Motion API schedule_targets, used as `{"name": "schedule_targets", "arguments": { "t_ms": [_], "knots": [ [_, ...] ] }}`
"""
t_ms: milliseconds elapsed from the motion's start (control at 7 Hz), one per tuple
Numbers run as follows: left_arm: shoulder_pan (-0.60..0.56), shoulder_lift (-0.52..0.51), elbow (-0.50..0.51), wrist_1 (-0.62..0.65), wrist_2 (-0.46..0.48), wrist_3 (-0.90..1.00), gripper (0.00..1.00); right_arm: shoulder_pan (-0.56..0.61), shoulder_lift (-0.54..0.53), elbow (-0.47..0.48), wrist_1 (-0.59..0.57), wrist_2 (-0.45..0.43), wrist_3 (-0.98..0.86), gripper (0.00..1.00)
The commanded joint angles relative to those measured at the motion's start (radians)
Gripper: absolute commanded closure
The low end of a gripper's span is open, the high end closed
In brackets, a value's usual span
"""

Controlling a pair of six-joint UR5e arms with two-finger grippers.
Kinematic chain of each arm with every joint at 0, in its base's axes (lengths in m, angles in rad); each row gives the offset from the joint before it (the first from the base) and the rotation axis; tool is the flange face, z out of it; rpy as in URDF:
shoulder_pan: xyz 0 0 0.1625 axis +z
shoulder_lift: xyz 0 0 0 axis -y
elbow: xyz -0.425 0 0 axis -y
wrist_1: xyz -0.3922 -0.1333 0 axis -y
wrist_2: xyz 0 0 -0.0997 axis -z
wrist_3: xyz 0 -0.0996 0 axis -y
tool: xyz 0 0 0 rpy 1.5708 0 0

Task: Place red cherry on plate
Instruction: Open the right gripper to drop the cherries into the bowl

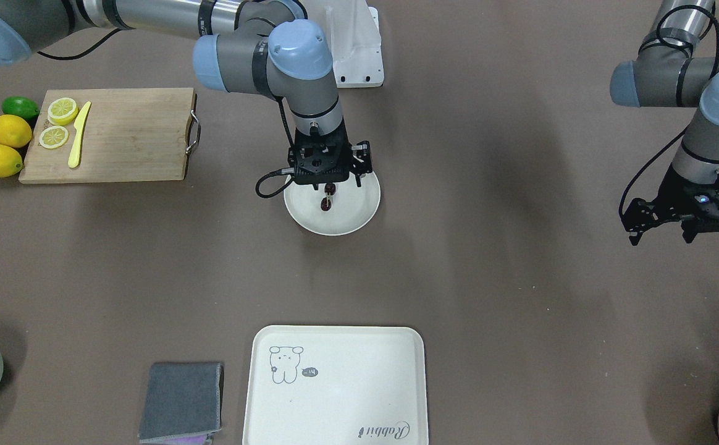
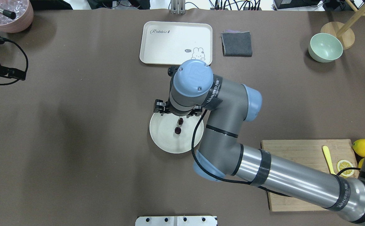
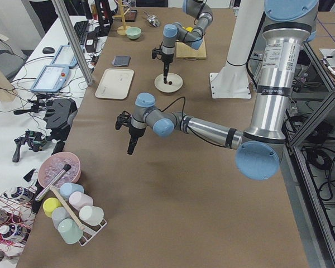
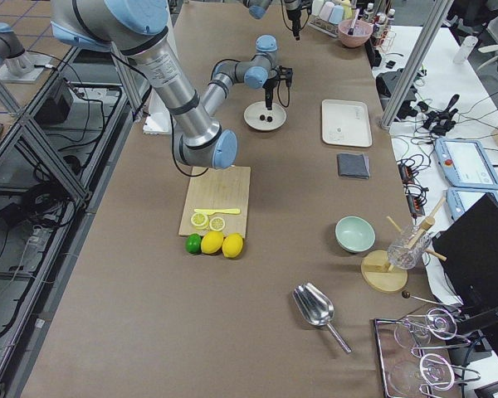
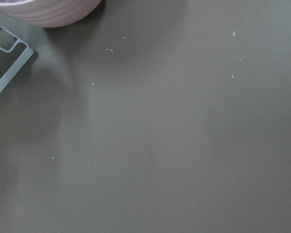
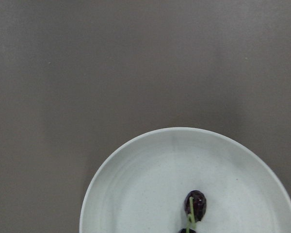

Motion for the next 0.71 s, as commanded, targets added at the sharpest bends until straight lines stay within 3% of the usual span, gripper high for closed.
{"name": "schedule_targets", "arguments": {
  "t_ms": [0, 143, 429, 571],
  "knots": [
    [-0.061, 0.019, -0.001, 0.000, -0.125, 0.059, 0.02, 0.132, -0.162, 0.250, -0.174, 0.131, -0.107, 0.00],
    [-0.101, 0.027, -0.001, 0.011, -0.159, 0.083, 0.02, 0.207, -0.257, 0.338, -0.234, 0.159, -0.207, 0.00],
    [-0.222, 0.075, -0.007, 0.016, -0.295, 0.233, 0.02, 0.407, -0.412, 0.389, -0.296, 0.252, -0.429, 0.00],
    [-0.304, 0.094, -0.004, 0.037, -0.302, 0.354, 0.02, 0.503, -0.519, 0.397, -0.299, 0.263, -0.652, 0.00]
  ]
}}
